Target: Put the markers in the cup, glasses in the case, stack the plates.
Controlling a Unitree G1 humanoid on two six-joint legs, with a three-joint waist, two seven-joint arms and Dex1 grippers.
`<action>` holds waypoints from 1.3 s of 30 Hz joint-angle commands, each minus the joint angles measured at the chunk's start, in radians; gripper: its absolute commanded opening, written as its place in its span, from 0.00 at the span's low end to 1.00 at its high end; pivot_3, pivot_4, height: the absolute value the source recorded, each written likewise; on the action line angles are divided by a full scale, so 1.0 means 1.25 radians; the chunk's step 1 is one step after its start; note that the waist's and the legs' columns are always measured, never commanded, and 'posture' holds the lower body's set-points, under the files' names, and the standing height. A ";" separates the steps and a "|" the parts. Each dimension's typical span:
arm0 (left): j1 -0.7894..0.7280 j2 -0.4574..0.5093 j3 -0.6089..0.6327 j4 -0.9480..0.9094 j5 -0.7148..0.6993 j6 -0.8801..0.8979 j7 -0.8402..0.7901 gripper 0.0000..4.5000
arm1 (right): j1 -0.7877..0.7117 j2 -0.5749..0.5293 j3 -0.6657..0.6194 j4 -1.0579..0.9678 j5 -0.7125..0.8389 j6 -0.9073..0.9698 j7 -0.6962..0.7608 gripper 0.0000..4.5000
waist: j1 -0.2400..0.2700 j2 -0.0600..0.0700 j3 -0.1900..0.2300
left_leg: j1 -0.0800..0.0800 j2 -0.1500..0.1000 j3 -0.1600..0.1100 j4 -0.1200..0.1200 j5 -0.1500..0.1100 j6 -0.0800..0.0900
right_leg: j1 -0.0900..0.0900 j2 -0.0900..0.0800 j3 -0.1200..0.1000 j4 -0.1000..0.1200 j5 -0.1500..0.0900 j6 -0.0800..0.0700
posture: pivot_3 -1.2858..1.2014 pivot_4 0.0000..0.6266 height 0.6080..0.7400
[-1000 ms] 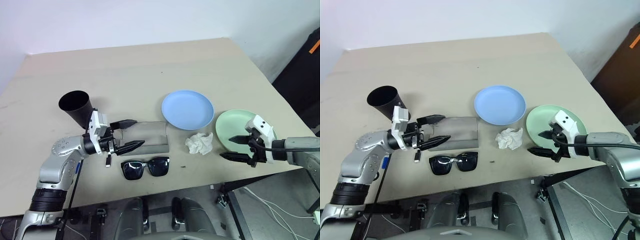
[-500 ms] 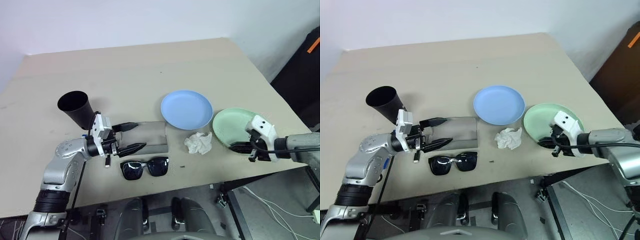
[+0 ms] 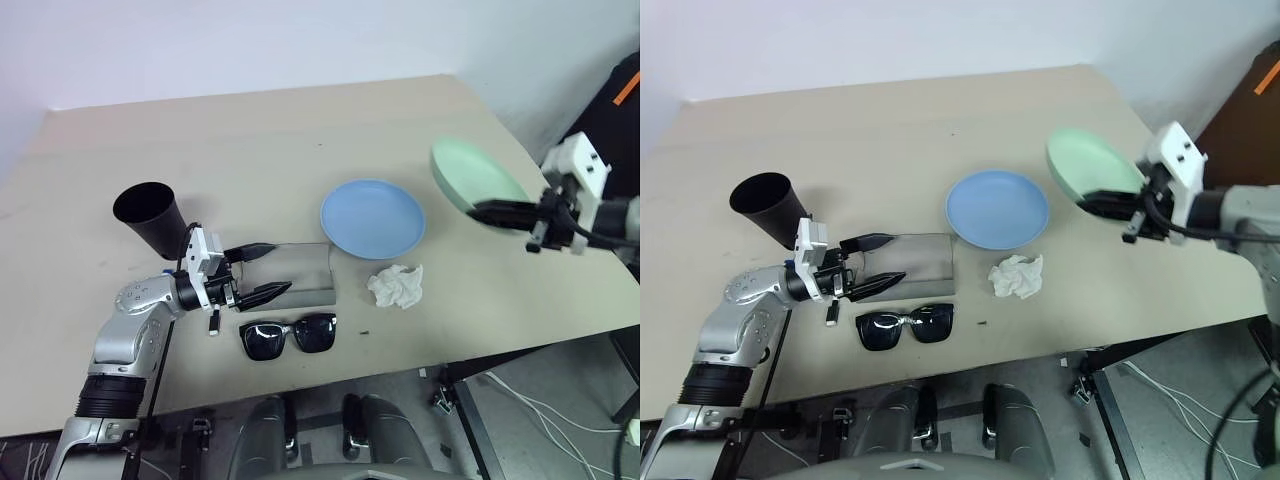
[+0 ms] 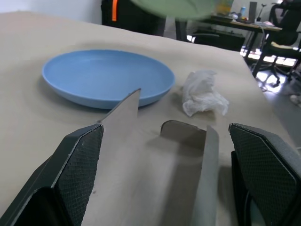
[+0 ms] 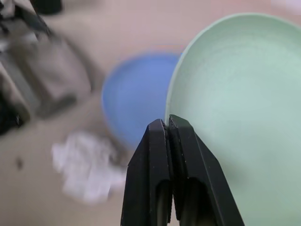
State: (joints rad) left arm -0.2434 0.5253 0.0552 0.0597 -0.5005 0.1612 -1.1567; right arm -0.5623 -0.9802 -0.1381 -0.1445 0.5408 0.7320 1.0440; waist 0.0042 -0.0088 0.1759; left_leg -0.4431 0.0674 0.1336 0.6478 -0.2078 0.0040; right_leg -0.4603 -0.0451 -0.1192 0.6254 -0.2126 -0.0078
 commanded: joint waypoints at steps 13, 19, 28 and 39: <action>0.085 0.025 0.071 -0.121 -0.018 -0.003 0.068 1.00 | -0.155 0.184 0.285 0.248 -0.200 -0.219 0.145 0.00 | 0.006 0.000 0.000 | -0.001 0.000 0.001 0.002 0.001 0.001 | -0.001 -0.001 0.000 0.003 0.000 0.000 | 0.52 0.24 1.00; 0.110 0.030 0.079 -0.144 -0.024 -0.001 0.079 1.00 | -0.142 0.215 0.307 0.241 -0.223 -0.216 0.162 0.00 | 0.005 0.000 0.000 | 0.000 0.000 0.001 0.002 0.000 0.000 | -0.001 -0.001 0.000 0.004 0.000 0.000 | 0.52 0.24 1.00; 0.119 0.027 0.075 -0.141 -0.017 -0.007 0.082 1.00 | -0.134 0.248 0.312 0.225 -0.244 -0.243 0.165 0.05 | 0.006 0.000 0.000 | 0.000 0.000 0.001 0.002 0.000 0.000 | -0.001 -0.001 0.000 0.004 0.000 0.000 | 0.52 0.24 1.00; 0.102 0.029 0.066 -0.150 -0.016 0.004 0.097 1.00 | -0.137 0.232 0.298 0.202 -0.280 -0.281 0.159 0.85 | 0.006 0.001 0.000 | 0.000 0.000 0.001 0.001 0.000 0.000 | -0.001 -0.001 0.000 0.004 0.000 0.000 | 0.52 0.24 1.00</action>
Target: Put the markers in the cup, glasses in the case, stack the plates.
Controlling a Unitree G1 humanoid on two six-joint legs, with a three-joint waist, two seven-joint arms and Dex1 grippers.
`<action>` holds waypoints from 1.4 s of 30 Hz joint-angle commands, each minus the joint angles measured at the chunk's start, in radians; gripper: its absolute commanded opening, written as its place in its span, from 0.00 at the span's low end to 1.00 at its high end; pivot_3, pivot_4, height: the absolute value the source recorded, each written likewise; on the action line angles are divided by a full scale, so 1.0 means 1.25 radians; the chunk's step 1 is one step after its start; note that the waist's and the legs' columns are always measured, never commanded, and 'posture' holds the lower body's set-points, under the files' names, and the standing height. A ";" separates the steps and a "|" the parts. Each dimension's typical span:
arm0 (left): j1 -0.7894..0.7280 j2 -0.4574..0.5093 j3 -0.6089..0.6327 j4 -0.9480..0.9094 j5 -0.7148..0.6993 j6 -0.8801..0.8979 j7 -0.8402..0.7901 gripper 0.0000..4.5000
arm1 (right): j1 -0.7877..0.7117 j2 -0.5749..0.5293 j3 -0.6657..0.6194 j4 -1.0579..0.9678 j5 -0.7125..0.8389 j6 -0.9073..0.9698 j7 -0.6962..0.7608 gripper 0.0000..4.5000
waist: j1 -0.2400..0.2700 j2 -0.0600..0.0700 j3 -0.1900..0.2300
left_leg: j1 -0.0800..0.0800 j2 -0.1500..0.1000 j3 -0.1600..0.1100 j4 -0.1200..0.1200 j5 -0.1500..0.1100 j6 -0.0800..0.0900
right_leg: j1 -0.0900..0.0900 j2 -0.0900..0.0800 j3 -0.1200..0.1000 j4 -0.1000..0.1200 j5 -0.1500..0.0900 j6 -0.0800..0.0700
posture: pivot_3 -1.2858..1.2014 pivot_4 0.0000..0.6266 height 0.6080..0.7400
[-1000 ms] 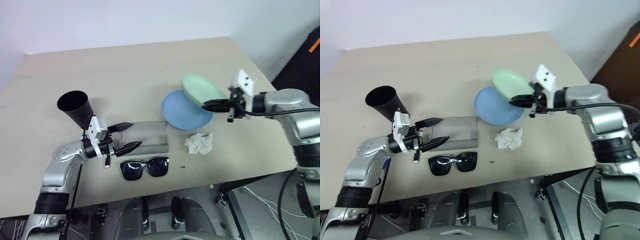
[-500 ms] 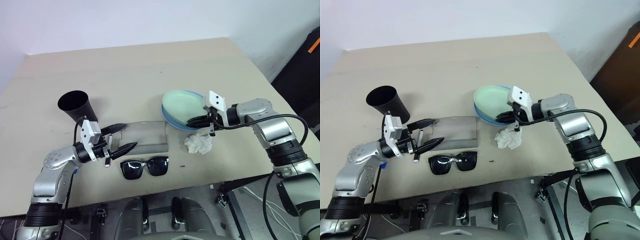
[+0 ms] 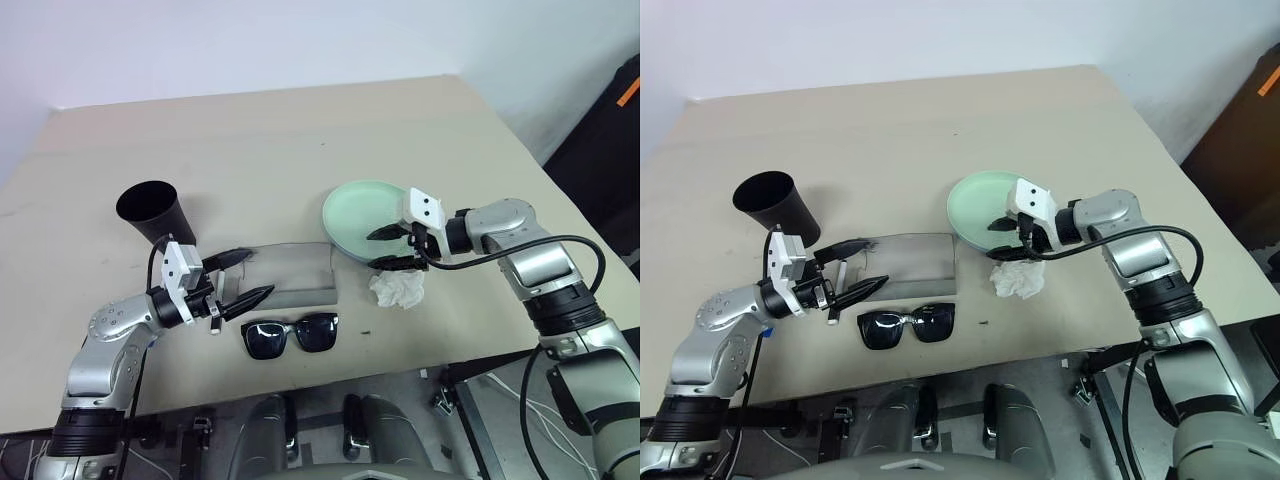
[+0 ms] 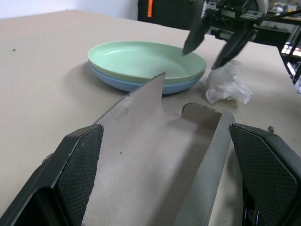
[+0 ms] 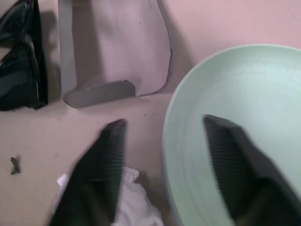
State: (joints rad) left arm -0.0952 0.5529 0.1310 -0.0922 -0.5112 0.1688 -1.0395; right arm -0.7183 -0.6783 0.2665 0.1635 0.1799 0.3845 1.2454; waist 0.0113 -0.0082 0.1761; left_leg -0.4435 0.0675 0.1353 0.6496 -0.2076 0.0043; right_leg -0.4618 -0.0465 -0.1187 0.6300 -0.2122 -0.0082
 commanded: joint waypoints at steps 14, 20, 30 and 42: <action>-0.024 0.025 0.026 -0.011 -0.012 -0.002 -0.003 1.00 | 0.170 -0.133 -0.162 -0.263 0.186 0.222 0.014 1.00 | -0.002 0.000 0.000 | 0.000 0.000 0.000 0.000 0.000 0.000 | 0.000 0.000 0.000 -0.001 0.000 0.000 | 0.52 0.24 1.00; -0.032 0.028 0.024 -0.008 -0.012 0.000 -0.004 1.00 | 0.221 -0.114 -0.128 -0.260 0.158 0.175 -0.014 1.00 | 0.000 0.000 0.000 | 0.001 0.000 -0.001 -0.001 0.000 0.000 | 0.000 0.000 0.000 -0.001 0.000 0.000 | 0.52 0.24 1.00; -0.033 0.033 0.026 0.005 -0.009 -0.012 -0.008 1.00 | 0.213 -0.065 -0.040 -0.150 0.054 0.081 -0.055 1.00 | 0.000 0.000 0.000 | 0.000 0.000 -0.001 -0.001 0.000 0.000 | 0.000 0.000 0.000 -0.002 0.000 0.000 | 0.52 0.24 1.00; -0.020 0.036 0.031 0.002 -0.006 -0.016 -0.004 1.00 | 0.195 -0.101 -0.113 -0.213 0.128 0.092 -0.008 0.26 | 0.001 0.000 0.000 | 0.000 0.000 -0.001 -0.001 0.000 0.000 | 0.000 0.000 0.000 -0.002 0.000 0.000 | 0.52 0.24 1.00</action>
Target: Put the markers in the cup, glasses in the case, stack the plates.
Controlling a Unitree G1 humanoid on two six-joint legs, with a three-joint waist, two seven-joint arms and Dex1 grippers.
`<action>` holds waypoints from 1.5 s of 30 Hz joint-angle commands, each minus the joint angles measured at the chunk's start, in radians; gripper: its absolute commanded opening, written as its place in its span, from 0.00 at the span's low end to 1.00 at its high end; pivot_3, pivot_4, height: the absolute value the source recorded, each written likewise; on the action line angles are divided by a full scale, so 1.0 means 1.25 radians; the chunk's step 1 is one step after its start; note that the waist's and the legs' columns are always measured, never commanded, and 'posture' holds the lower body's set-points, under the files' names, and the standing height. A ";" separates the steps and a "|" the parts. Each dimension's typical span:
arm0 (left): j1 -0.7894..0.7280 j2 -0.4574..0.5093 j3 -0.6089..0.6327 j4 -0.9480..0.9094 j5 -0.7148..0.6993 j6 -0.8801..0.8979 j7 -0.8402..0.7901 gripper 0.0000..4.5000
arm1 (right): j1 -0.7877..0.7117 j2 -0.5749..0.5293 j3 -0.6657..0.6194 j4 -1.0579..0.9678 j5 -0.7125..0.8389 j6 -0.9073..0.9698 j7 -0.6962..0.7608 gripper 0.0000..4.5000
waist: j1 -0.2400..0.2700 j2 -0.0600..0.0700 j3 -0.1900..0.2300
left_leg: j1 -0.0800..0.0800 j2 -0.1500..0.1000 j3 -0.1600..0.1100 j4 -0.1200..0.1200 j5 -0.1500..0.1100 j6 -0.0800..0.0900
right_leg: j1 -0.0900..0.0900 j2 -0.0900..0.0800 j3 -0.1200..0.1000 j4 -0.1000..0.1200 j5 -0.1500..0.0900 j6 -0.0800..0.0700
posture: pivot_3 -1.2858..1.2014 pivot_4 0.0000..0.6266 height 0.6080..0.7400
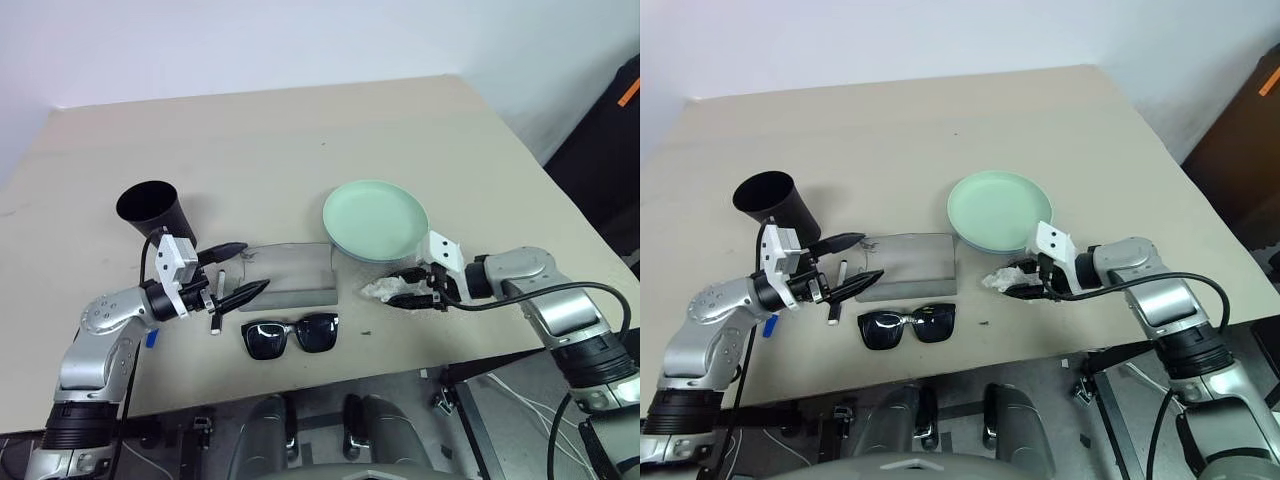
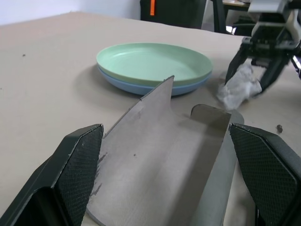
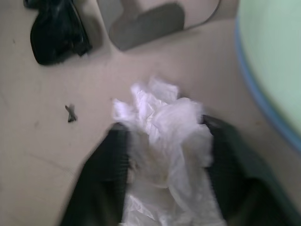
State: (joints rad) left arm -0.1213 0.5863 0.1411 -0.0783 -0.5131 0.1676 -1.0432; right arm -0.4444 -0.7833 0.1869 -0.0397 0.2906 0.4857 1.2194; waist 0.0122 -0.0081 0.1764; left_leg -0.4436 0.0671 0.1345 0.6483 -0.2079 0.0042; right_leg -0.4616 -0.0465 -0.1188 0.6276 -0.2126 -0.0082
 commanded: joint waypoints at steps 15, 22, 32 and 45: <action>0.023 0.011 0.036 -0.032 -0.011 -0.013 0.010 1.00 | -0.305 0.138 -0.041 0.275 -0.050 -0.014 -0.177 0.01 | -0.002 0.000 0.000 | -0.001 0.000 0.001 0.000 0.000 0.000 | 0.000 -0.001 0.000 0.000 0.000 0.000 | 0.52 0.24 1.00; 0.074 0.028 0.071 -0.070 -0.026 0.005 0.015 1.00 | -0.359 0.181 -0.036 0.377 -0.080 -0.064 -0.163 0.46 | -0.003 0.001 0.000 | -0.001 0.000 0.002 -0.001 0.001 0.002 | -0.002 0.000 0.001 0.002 0.002 0.002 | 0.52 0.24 1.00; 0.129 0.048 0.124 -0.096 -0.043 0.005 0.018 1.00 | -0.363 0.152 0.021 0.255 -0.072 0.043 -0.041 0.99 | -0.005 0.001 0.001 | 0.000 0.000 0.002 -0.001 0.000 0.000 | -0.002 0.000 0.001 0.002 0.000 0.000 | 0.52 0.24 1.00; 0.131 0.042 0.130 -0.108 -0.057 0.025 0.050 1.00 | -0.421 0.231 0.118 0.103 0.076 0.348 0.104 0.99 | -0.009 0.001 0.001 | -0.001 0.001 0.002 -0.001 0.000 0.000 | -0.003 0.000 0.002 0.002 0.000 -0.001 | 0.52 0.24 1.00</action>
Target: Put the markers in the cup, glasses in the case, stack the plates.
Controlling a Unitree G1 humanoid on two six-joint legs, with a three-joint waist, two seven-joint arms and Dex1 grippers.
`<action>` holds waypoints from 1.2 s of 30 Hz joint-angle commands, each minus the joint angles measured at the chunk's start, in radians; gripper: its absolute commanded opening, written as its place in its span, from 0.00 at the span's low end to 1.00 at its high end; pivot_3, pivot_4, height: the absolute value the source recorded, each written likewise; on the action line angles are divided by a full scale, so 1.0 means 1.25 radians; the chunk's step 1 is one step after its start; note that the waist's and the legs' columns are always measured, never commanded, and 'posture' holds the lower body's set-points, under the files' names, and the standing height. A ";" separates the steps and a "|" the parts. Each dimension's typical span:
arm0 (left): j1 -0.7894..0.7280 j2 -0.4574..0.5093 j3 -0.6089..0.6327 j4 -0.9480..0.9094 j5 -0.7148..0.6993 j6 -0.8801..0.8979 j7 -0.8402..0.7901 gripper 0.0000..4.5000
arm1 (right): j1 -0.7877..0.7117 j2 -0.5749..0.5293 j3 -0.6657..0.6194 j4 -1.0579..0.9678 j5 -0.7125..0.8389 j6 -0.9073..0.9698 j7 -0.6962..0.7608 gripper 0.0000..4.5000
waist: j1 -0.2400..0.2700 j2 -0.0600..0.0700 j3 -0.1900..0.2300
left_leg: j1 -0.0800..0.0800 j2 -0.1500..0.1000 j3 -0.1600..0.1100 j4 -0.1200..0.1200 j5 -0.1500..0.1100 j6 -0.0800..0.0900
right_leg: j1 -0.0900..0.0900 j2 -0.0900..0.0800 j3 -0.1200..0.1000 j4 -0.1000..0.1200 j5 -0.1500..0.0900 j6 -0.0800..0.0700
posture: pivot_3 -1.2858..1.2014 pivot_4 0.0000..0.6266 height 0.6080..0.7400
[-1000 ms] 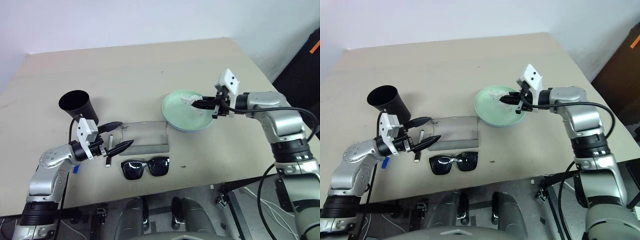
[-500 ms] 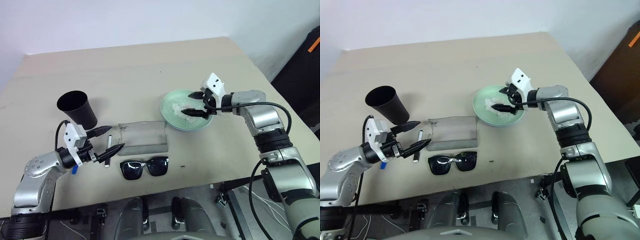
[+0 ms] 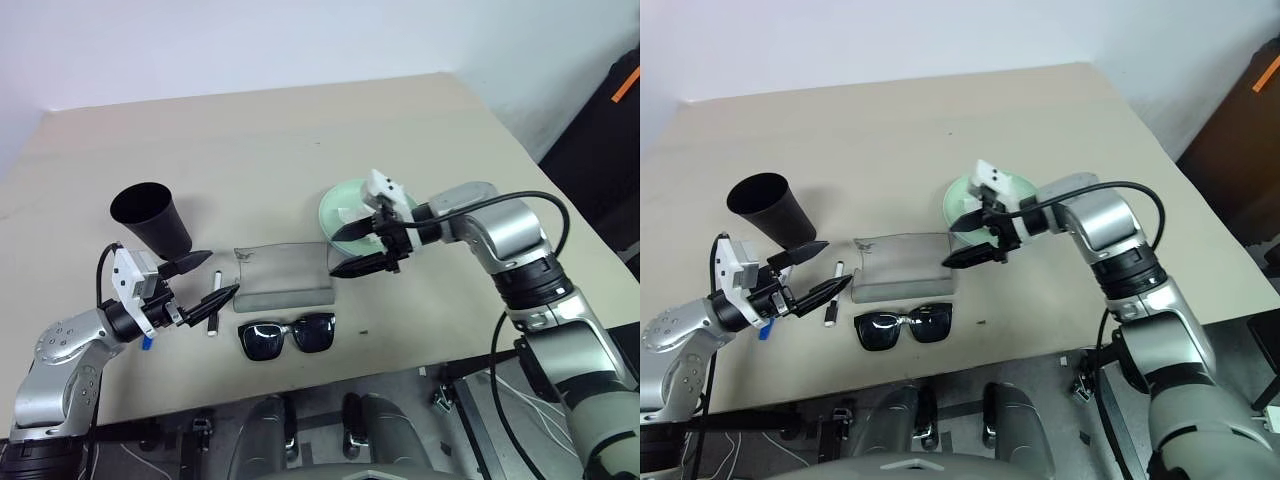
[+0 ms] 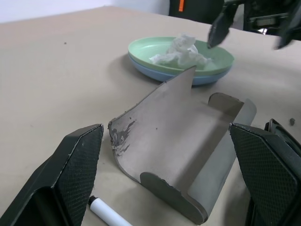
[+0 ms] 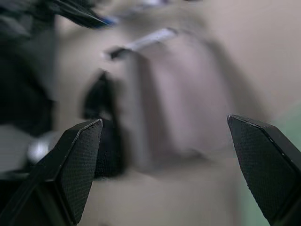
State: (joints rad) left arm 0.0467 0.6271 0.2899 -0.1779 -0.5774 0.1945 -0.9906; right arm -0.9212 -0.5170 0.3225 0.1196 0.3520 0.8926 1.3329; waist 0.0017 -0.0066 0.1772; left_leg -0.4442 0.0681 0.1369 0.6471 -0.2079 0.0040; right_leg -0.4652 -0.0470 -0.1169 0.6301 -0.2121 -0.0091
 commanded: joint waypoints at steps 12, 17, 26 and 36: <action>0.031 0.066 0.025 -0.038 -0.039 0.047 -0.061 1.00 | -0.066 0.102 0.149 -0.006 0.035 0.036 0.073 0.99 | -0.006 0.000 0.000 | -0.001 0.000 0.000 0.000 0.000 0.000 | 0.000 0.000 0.000 0.000 0.000 0.000 | 0.52 0.24 1.00; 0.042 0.097 0.038 -0.066 -0.049 0.067 -0.066 1.00 | -0.082 0.133 0.189 0.030 0.019 0.022 0.084 0.99 | -0.013 0.000 0.000 | -0.001 0.000 0.000 0.000 0.000 0.000 | -0.001 -0.001 0.000 -0.001 0.000 0.000 | 0.52 0.24 1.00; 0.079 0.138 0.061 -0.096 -0.038 0.052 -0.103 1.00 | -0.105 0.163 0.251 0.106 -0.028 -0.016 0.109 0.99 | -0.014 0.000 0.000 | -0.001 0.000 0.000 -0.002 0.000 0.000 | -0.002 -0.001 0.000 -0.001 0.000 -0.001 | 0.52 0.24 1.00; 0.112 0.178 0.086 -0.054 0.004 -0.004 -0.160 1.00 | -0.116 0.190 0.284 0.172 -0.078 -0.053 0.127 0.95 | -0.015 0.000 0.000 | -0.004 0.000 0.000 -0.002 0.000 0.000 | -0.007 -0.001 0.000 -0.001 0.000 -0.001 | 0.52 0.24 1.00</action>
State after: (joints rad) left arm 0.1931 0.8299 0.3722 -0.2495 -0.5800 0.2085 -1.1818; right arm -1.0399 -0.2912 0.6649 0.3252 0.2748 0.8473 1.4849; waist -0.0165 -0.0063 0.1774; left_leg -0.4490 0.0678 0.1374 0.6440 -0.2082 0.0036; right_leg -0.4745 -0.0484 -0.1163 0.6284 -0.2116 -0.0109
